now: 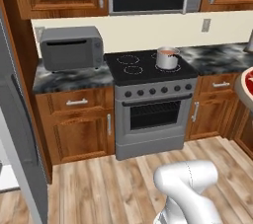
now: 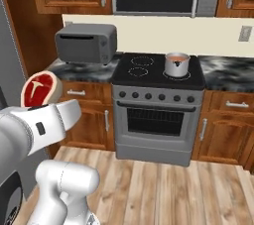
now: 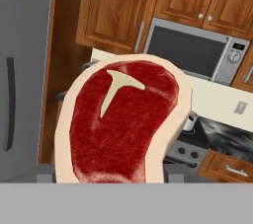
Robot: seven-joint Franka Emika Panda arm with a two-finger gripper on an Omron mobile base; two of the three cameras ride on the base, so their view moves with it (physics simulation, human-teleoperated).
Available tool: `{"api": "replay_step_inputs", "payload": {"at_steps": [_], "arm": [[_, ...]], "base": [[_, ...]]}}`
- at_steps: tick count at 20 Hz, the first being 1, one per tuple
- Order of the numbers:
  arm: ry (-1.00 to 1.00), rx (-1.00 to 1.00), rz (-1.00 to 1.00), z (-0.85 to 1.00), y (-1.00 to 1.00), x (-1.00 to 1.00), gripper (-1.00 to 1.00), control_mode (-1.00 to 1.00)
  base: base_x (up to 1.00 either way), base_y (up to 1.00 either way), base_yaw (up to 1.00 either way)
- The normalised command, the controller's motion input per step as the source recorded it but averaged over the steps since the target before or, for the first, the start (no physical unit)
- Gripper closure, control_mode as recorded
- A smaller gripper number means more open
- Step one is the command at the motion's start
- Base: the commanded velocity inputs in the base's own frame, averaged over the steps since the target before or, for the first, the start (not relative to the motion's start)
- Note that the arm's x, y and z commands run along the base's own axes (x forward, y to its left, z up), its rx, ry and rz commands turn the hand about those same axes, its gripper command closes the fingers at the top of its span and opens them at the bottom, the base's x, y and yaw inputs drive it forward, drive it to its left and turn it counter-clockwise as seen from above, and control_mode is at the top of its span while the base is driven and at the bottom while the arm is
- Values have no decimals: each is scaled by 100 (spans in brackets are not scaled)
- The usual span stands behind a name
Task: Retrieve the steak from the fridge and place it on the saucepan with marinade on the stove.
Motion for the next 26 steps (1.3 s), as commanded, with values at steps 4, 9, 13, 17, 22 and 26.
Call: {"api": "replay_step_inputs", "payload": {"at_steps": [4, 9, 13, 17, 22, 26], "arm": [[0, 0, 0, 0, 0, 0, 100, 100], [0, 0, 0, 0, 0, 0, 100, 100], [0, 0, 0, 0, 0, 0, 100, 100], [0, 0, 0, 0, 0, 0, 100, 100], [0, 0, 0, 0, 0, 0, 100, 100], [0, 0, 0, 0, 0, 0, 100, 100]], "base": [[43, -33, -2], [57, -23, -3], [58, -19, -7], [56, -15, -9], [49, -17, -9], [46, -20, -8]]}}
